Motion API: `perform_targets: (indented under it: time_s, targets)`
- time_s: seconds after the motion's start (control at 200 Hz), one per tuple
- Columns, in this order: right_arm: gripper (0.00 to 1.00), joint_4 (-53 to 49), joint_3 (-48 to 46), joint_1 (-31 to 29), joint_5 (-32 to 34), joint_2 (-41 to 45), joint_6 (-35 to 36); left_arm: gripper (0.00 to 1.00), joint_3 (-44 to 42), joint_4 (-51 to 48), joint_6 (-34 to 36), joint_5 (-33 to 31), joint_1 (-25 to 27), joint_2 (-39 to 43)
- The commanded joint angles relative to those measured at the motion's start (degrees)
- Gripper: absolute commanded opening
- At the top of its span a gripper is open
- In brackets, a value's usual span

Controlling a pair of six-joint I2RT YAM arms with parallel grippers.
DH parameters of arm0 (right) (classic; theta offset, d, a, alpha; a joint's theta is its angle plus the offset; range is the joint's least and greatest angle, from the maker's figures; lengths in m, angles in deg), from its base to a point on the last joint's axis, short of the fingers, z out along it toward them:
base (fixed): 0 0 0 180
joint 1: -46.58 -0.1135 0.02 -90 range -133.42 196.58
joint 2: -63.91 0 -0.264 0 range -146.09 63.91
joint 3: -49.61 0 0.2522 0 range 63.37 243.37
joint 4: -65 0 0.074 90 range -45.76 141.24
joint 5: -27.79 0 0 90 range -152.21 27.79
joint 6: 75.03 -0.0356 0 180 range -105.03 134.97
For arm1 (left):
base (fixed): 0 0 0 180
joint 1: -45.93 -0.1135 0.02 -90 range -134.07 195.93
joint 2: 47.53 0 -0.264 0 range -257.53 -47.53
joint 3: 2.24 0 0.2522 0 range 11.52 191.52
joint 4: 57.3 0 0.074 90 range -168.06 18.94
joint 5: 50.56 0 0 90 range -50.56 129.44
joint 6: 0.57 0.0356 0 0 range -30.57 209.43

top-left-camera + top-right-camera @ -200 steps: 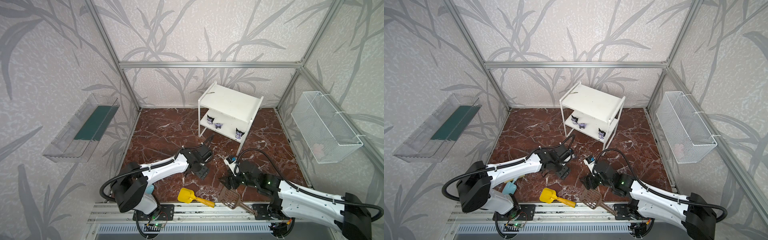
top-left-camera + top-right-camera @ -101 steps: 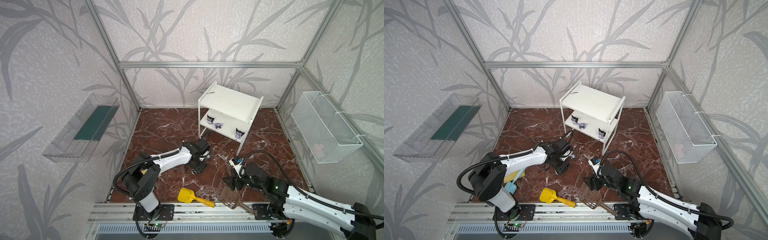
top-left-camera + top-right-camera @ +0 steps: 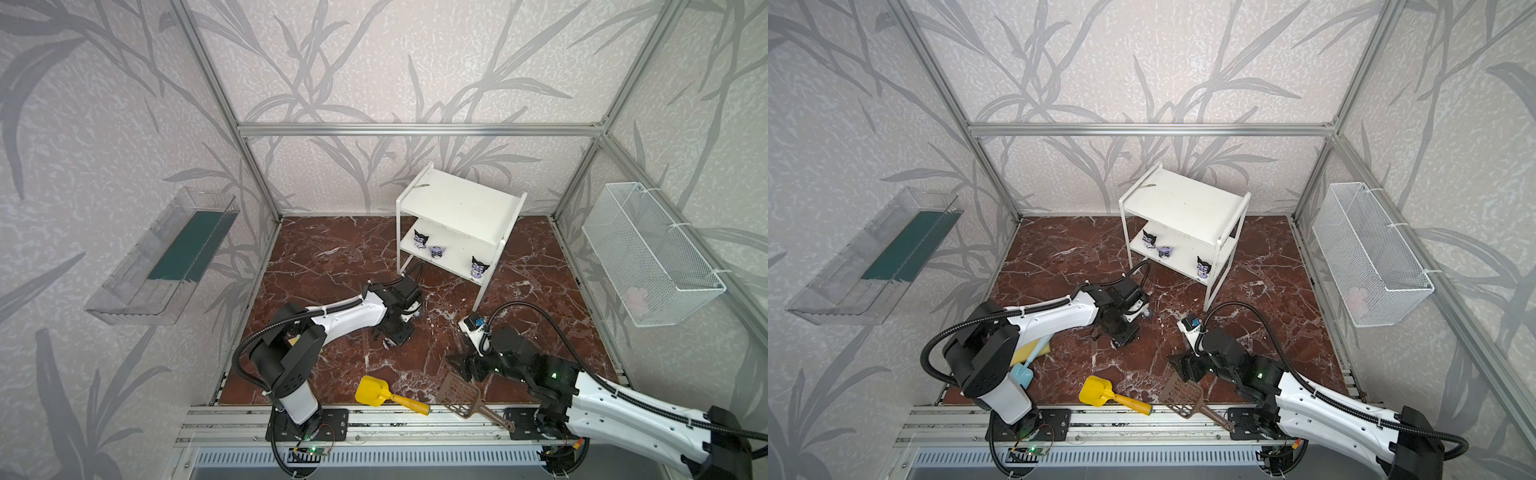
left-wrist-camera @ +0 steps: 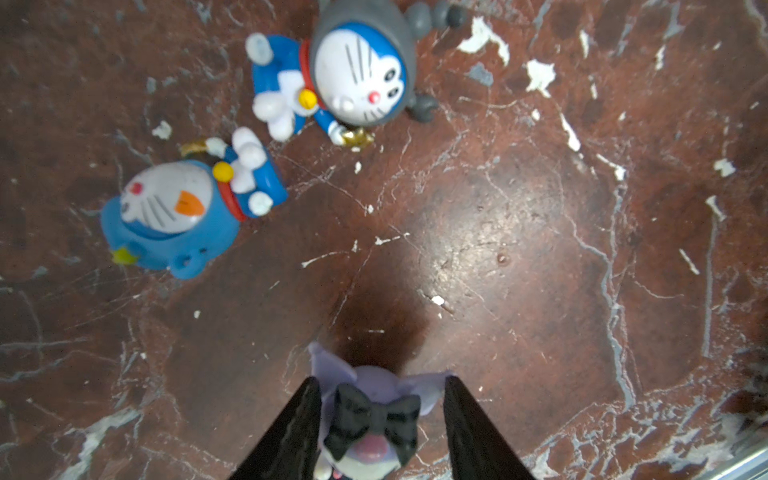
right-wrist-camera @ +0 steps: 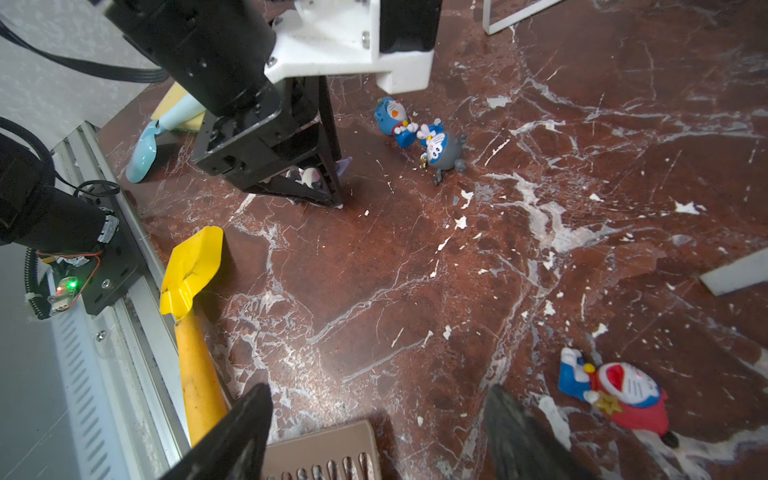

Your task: Place and organize the plastic toys onto the shelf

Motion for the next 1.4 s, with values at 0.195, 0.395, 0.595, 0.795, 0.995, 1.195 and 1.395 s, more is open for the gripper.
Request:
perform_targets:
  time_s: [0.195,0.395,0.595,0.795,0.995,1.195,1.395]
  targets:
    - [0.8,-1.94,1.13,-0.26,0.97,0.51,1.09,0.42,1.06,-0.91,-0.15,-1.12,-0.55,-0.77]
    - [0.8,-1.99,1.35,-0.23,0.99,0.6,1.26,0.34,1.34,-2.68,-0.19,-1.09,-0.53,1.07]
    - [0.8,-1.29,1.57,-0.26,0.89,-0.12,1.7,0.32,0.83,-3.38,-0.84,0.05,-0.63,8.7]
    - [0.81,2.0,1.44,-0.26,-0.72,-1.22,1.84,0.32,-2.86,2.77,-2.66,5.77,-0.62,19.68]
    - [0.84,10.71,1.03,-0.26,-5.17,-2.29,0.08,0.3,-13.09,24.0,-10.94,16.14,-0.56,32.4]
    - [0.92,19.5,1.65,-0.26,-7.64,-4.85,-1.62,0.3,-21.67,40.1,-17.61,23.42,-0.46,39.19]
    - [0.94,26.64,2.63,-0.25,-10.94,-8.11,-2.82,0.3,-26.23,50.33,-22.69,28.79,-0.47,41.94]
